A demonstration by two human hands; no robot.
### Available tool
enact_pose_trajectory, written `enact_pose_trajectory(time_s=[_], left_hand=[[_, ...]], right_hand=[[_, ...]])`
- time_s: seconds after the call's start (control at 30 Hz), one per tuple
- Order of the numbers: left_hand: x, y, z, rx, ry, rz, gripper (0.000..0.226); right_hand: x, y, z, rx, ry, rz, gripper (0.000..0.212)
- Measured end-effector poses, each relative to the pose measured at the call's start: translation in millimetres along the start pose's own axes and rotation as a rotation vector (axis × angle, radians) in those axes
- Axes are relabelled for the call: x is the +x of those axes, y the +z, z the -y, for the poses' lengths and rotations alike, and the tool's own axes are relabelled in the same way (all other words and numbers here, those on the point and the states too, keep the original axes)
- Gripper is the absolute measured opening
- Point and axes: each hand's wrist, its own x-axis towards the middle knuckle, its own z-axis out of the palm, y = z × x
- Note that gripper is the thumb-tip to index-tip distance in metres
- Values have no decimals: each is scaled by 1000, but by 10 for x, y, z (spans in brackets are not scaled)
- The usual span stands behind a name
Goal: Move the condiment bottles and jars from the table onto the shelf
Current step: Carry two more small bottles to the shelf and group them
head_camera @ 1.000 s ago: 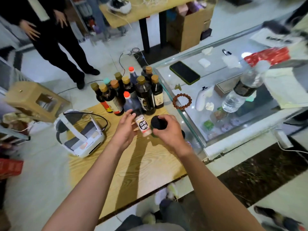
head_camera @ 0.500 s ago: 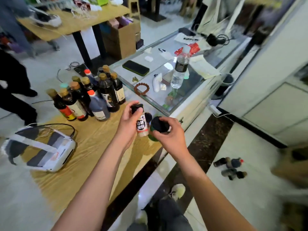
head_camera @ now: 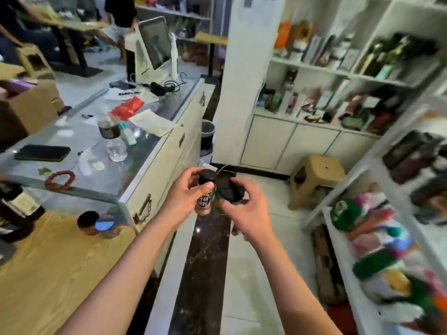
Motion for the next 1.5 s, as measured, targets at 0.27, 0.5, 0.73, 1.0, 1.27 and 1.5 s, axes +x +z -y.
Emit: enact_pose_trajectory(time_s=[0.27,0.5,0.73,1.0,1.27,1.5], left_hand=[[379,2192,-561,99,141,301,35],[333,4149,-1123,55,323,441,33],[156,5776,-1584,-3,505,574,43],[62,7245,-1926,-72,538,757,38],[20,8625,-1981,-195,446,1014,32],[116,9492,-1953,-91,550,1134,31]], right_hand=[[53,-2170,-252,-25,13,-354,51],[-46,-3962,-419,-107,-33,-636,51],[-201,-5495,-573,-211,-50,-871,56],[-313,-6657,-724,-314,-5,-1145,54],[-375,-7653,-770,-521,304,-1269,48],[-250,-8162,-1035,-682,578,-1307,46]])
